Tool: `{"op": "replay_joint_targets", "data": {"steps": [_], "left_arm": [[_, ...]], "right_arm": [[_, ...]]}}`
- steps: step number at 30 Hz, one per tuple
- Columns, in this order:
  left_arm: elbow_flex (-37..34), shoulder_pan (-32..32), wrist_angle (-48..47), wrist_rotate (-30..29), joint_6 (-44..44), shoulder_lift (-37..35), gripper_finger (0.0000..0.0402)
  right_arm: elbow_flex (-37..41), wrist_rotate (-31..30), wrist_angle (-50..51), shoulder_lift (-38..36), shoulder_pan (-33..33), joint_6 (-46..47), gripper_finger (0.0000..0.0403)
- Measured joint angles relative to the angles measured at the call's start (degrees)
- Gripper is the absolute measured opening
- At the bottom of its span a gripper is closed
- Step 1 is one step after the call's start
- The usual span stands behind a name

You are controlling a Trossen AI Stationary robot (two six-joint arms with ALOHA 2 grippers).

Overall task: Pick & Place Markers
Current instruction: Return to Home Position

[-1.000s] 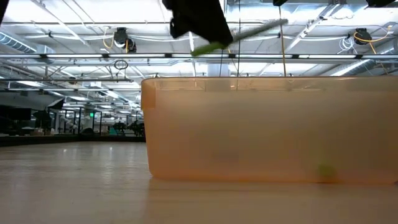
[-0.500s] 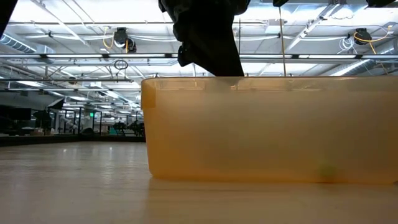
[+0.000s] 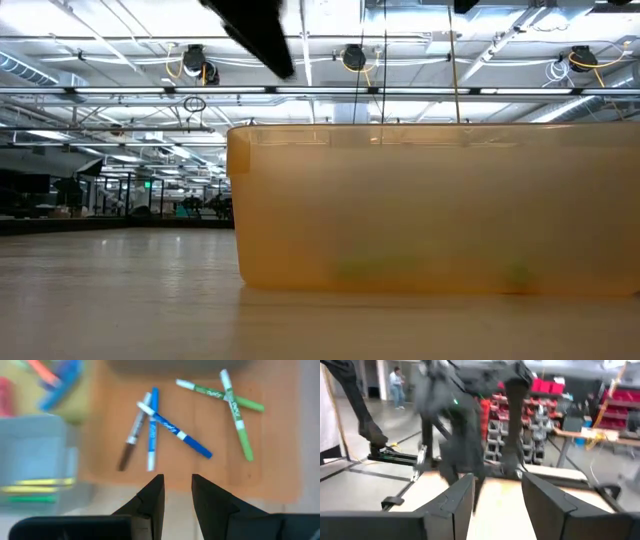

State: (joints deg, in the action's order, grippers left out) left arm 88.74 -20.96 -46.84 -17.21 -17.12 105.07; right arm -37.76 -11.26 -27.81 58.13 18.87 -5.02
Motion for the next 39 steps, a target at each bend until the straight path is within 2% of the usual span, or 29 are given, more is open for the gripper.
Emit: {"op": "replay_joint_targets", "data": {"steps": [3, 5, 8, 14, 17, 20, 24, 27, 32, 36, 39], "left_arm": [[-6.4, -3.0, 1.9, -7.8, 1.0, -8.4, 0.0103], [-13.5, -3.8, 5.9, -10.4, 0.2, -15.2, 0.0104], [-27.7, -4.2, 16.6, -10.4, 0.1, -27.2, 0.0104], [-57.1, -2.7, 41.9, -6.5, 4.5, -50.4, 0.0104], [-68.1, -2.6, 51.8, -5.3, 4.3, -59.7, 0.0104], [-75.7, -3.0, 54.6, -5.3, 3.7, -67.7, 0.0104], [-81.1, -3.5, 53.8, -5.2, 4.0, -76.9, 0.0104], [-83.1, -3.5, 49.5, -4.7, 4.2, -83.4, 0.0104], [-85.6, -3.5, 44.8, -4.5, 4.1, -92.3, 0.0104], [-86.2, -3.6, 45.0, -2.3, 7.3, -95.9, 0.0104], [-86.2, -3.6, 44.9, -2.1, 9.4, -97.3, 0.0104]], "right_arm": [[0.0, -0.9, 6.7, -4.3, 0.0, 3.6, 0.0155], [0.0, -0.8, 9.8, -7.0, 0.0, 6.5, 0.0155], [0.0, -0.7, 12.4, -10.2, 0.0, 9.6, 0.0155], [0.0, -0.7, 16.3, -13.7, 0.0, 11.5, 0.0155], [0.1, -0.7, 23.7, -14.5, 0.0, 13.9, 0.0155], [0.1, -0.9, 27.5, -15.3, 0.0, 16.0, 0.0155], [0.2, -0.1, 31.0, -17.1, 0.0, 14.7, 0.0155], [2.6, 0.0, 30.8, -20.9, 0.0, 12.8, 0.0155], [11.9, -5.5, 26.4, -32.5, 0.0, 12.5, 0.0155], [19.7, -5.5, 21.8, -42.3, 0.0, 12.0, 0.0155], [23.9, -5.7, 22.0, -49.4, 0.0, 11.8, 0.0155]]}}
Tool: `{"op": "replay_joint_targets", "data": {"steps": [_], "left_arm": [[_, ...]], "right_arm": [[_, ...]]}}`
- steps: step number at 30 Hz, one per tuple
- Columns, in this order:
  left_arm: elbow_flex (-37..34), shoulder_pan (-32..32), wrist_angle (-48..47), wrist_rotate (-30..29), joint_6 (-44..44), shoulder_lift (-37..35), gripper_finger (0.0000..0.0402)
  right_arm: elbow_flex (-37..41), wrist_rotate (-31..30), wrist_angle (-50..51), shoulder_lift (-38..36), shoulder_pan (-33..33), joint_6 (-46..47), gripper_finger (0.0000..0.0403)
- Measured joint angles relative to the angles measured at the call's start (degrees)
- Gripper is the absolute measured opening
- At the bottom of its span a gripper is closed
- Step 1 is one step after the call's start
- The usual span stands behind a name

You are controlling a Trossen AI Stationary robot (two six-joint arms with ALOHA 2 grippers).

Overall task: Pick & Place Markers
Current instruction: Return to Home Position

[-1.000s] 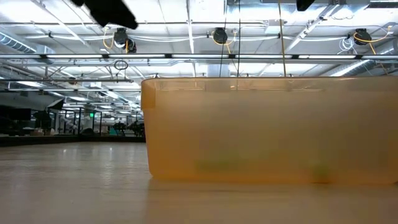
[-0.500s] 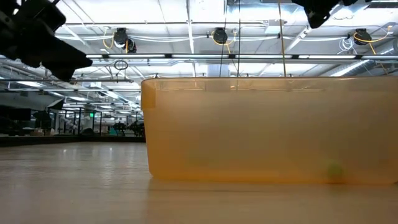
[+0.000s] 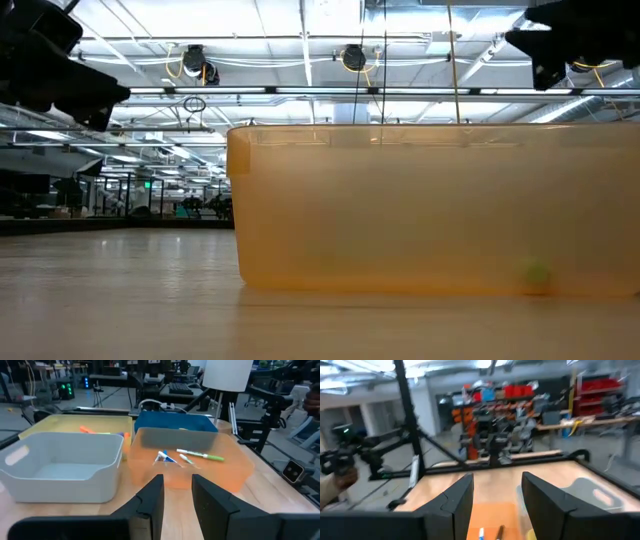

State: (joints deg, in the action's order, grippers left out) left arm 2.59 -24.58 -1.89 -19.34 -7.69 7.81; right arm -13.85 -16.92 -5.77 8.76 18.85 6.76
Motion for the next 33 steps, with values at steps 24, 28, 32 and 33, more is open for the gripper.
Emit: {"op": "replay_joint_targets", "data": {"steps": [24, 28, 32, 33], "left_arm": [[1.9, 0.1, -7.3, 0.1, 4.8, -7.5, 0.0104], [1.9, 0.1, -7.4, 1.1, 4.9, -7.5, 0.0104], [1.9, 0.9, -7.3, -3.7, 3.3, -7.5, 0.0104], [1.9, 1.1, -7.2, -4.7, 2.0, -7.5, 0.0104]], "right_arm": [[12.7, 1.9, -4.0, -8.4, -0.1, -6.2, 0.0155], [12.8, 1.8, -1.1, -8.4, -0.1, -4.4, 0.0155], [12.9, 1.9, -0.9, -8.3, -0.1, -3.5, 0.0155], [12.9, 2.0, -1.0, -8.3, -0.1, -2.4, 0.0155]]}}
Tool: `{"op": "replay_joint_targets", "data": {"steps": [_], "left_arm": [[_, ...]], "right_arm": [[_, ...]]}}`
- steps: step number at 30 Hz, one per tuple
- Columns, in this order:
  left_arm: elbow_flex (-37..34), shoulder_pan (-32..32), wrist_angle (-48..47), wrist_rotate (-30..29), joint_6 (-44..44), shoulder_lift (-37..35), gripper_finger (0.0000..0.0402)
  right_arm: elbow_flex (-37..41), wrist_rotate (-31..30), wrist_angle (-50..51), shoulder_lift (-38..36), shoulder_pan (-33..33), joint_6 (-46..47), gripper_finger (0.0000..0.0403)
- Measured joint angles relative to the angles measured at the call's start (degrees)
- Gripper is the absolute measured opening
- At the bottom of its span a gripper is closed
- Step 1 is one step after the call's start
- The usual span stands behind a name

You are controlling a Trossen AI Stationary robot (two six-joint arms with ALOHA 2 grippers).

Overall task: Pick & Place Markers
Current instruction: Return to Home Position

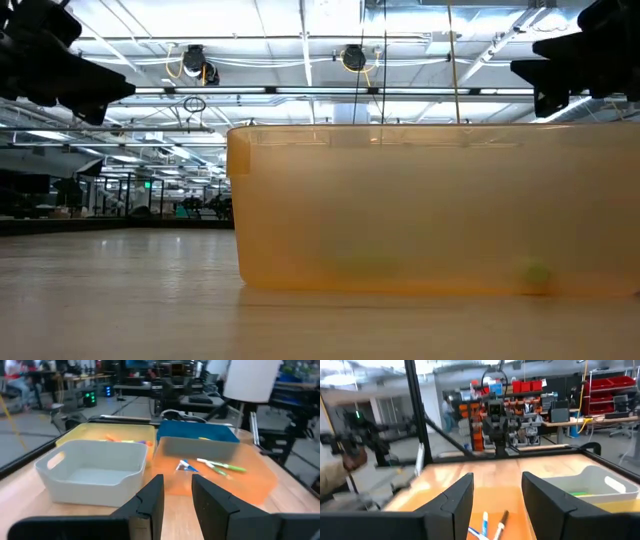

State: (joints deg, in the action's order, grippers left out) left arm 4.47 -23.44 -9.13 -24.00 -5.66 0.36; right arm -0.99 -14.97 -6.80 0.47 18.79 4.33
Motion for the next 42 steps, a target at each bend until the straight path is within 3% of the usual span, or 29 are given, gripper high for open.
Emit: {"op": "replay_joint_targets", "data": {"steps": [5, 42], "left_arm": [[0.0, 0.4, 0.1, -0.3, -1.9, 0.0, 0.0104], [0.0, 0.4, 0.3, -0.3, -2.1, 0.0, 0.0104]], "right_arm": [[0.0, 0.0, -1.9, 0.0, 0.0, 3.4, 0.0155], [0.2, 0.1, -1.6, 0.0, 0.0, 1.0, 0.0155]]}}
